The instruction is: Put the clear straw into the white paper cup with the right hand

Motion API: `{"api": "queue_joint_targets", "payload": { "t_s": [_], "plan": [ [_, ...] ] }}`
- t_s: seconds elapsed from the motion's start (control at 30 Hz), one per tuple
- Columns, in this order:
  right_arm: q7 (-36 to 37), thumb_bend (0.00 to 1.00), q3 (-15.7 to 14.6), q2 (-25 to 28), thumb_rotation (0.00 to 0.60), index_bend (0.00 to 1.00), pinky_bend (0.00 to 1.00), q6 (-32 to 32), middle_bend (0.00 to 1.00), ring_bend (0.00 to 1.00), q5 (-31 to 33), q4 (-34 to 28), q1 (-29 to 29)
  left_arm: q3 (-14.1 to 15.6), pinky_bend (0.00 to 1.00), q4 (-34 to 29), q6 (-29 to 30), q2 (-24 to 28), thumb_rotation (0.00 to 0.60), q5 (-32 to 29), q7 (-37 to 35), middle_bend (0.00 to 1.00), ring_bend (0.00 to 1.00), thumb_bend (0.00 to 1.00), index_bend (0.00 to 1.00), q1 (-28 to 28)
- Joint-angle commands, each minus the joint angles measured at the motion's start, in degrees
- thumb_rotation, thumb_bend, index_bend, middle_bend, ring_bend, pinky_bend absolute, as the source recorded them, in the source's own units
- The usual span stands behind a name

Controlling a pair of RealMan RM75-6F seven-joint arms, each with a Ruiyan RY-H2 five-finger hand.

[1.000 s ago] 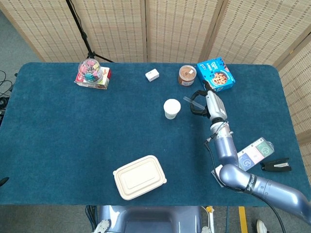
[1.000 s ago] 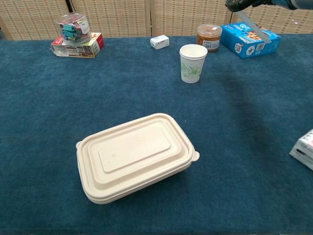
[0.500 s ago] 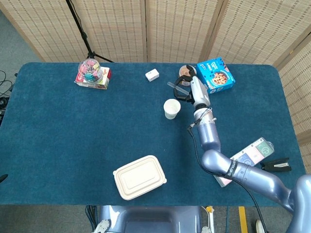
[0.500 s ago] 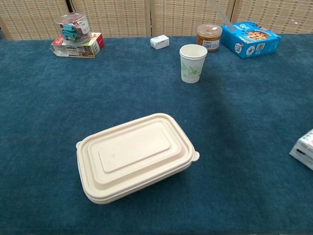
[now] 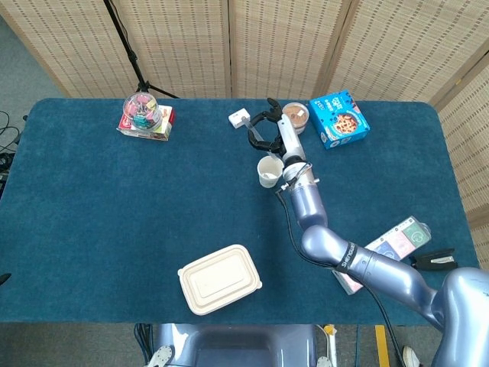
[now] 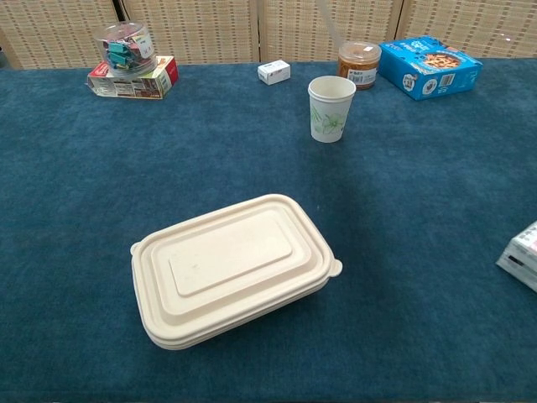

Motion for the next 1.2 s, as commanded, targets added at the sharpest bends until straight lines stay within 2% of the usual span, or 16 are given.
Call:
{"api": "queue_joint_targets", "payload": {
  "t_s": [0.03, 0.13, 0.27, 0.8, 1.2],
  "plan": [
    [6.2, 0.57, 1.6, -1.6, 0.6, 0.57, 0.0, -3.9, 0.0, 0.0, -2.3, 2.3, -0.9, -0.1, 0.0, 0.0, -0.5, 0.0, 0.6, -0.3, 0.0, 0.0, 0.0, 0.0, 0.0, -0.2],
    [11.2, 0.57, 1.3, -3.6, 0.6, 0.57, 0.0, -5.9, 0.0, 0.0, -8.0, 5.4, -1.4, -0.3, 0.0, -0.2, -1.2, 0.0, 0.6, -0.7, 0.5, 0.0, 0.0, 0.0, 0.0, -0.6],
    [15.0, 0.57, 0.5, -4.9, 0.6, 0.57, 0.0, -7.2, 0.0, 0.0, -11.7, 7.6, -1.9, -0.3, 0.0, -0.3, -1.4, 0.0, 0.6, -1.0, 0.8, 0.0, 0.0, 0.0, 0.0, -0.7],
    [22.1, 0.57, -2.0, -5.8, 0.6, 0.57, 0.0, -8.8, 0.0, 0.0, -16.6, 8.3, -4.0, -0.4, 0.0, -0.6, -1.4, -0.2, 0.6, -1.1, 1.8, 0.0, 0.0, 0.0, 0.0, -0.7],
    [25.7, 0.57, -3.4, -6.9, 0.6, 0.57, 0.0, -11.2, 0.0, 0.0, -18.7, 12.3, -4.1, -0.4, 0.0, -0.4, -1.6, -0.1, 0.6, -1.0, 1.3, 0.0, 0.0, 0.0, 0.0, -0.7]
  ]
}}
